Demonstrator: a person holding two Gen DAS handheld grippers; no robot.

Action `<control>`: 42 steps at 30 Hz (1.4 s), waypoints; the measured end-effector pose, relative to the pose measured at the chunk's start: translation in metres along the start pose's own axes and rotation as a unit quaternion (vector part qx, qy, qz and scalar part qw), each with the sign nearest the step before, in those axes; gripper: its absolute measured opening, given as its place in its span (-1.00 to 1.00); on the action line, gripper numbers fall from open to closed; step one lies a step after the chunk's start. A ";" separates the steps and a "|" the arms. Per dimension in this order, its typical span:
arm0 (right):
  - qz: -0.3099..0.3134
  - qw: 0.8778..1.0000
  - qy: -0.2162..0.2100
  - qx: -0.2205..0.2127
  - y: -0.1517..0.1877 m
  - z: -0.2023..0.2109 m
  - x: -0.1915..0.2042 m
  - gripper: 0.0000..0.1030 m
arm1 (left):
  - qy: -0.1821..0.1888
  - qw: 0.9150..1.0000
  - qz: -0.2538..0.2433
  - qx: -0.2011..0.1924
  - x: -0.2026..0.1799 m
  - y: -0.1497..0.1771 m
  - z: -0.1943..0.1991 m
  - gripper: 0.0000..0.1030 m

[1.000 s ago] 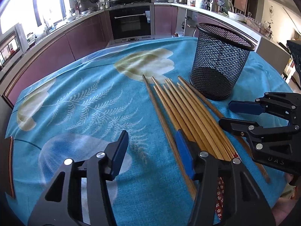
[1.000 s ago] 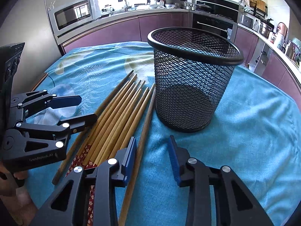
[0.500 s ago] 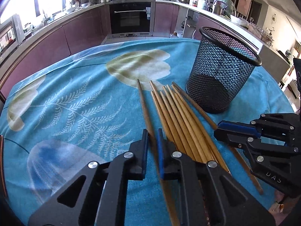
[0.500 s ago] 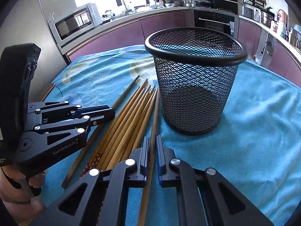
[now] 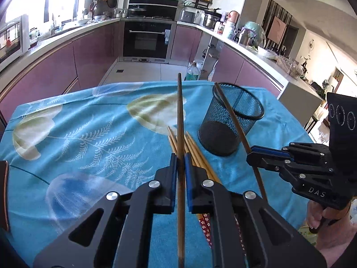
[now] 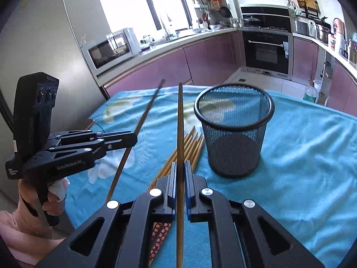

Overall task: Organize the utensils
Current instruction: 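Lift the chopsticks upright with both grippers and lower them into the black mesh cup, then open both grippers to release the chopsticks inside the cup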

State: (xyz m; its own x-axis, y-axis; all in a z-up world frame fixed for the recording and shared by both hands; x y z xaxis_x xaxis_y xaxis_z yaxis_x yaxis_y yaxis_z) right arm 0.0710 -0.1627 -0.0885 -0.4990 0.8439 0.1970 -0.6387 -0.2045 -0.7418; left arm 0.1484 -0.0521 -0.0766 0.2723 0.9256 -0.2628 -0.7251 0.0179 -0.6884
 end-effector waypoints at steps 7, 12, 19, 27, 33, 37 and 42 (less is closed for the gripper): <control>0.003 0.999 -0.011 -0.045 -0.024 0.029 0.000 -0.89 | 0.046 0.997 0.005 -0.054 -0.017 -0.031 0.054 -0.85; 0.011 0.997 -0.009 -0.082 -0.049 0.049 -0.003 -0.89 | 0.072 0.992 0.003 -0.101 -0.031 -0.059 0.087 -0.85; 0.030 0.991 -0.002 -0.128 -0.094 0.080 -0.010 -0.89 | 0.093 0.985 -0.010 -0.142 -0.061 -0.104 0.109 -0.85; 0.033 0.985 0.023 -0.167 -0.129 0.106 -0.036 -0.89 | 0.103 0.981 -0.032 -0.164 -0.095 -0.146 0.117 -0.85; 0.029 0.989 0.040 -0.142 -0.129 0.088 -0.054 -0.89 | 0.091 0.986 -0.046 -0.129 -0.115 -0.156 0.084 -0.85; 0.031 0.994 0.042 -0.096 -0.114 0.061 -0.061 -0.89 | 0.081 0.992 -0.051 -0.087 -0.119 -0.146 0.046 -0.85; 0.030 0.998 0.041 -0.039 -0.099 0.034 -0.066 -0.89 | 0.075 0.995 -0.051 -0.047 -0.116 -0.136 0.010 -0.85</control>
State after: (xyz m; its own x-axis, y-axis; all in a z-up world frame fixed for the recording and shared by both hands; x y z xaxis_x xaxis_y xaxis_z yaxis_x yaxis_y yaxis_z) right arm 0.1470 -0.2148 -0.0058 -0.4834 0.8695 0.1009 -0.5608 -0.2192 -0.7984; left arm 0.2090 -0.1582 0.0542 0.4376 0.8542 -0.2809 -0.6287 0.0673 -0.7747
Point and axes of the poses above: each gripper's, at about its wrist camera, not at the fingertips, and z roughly against the way its jaws point, x to its left, y to its underside, the point moved 8 cm from there along -z, roughly the way its jaws point, and after that the axes turned 5 degrees about z, right-handed, at the moved point
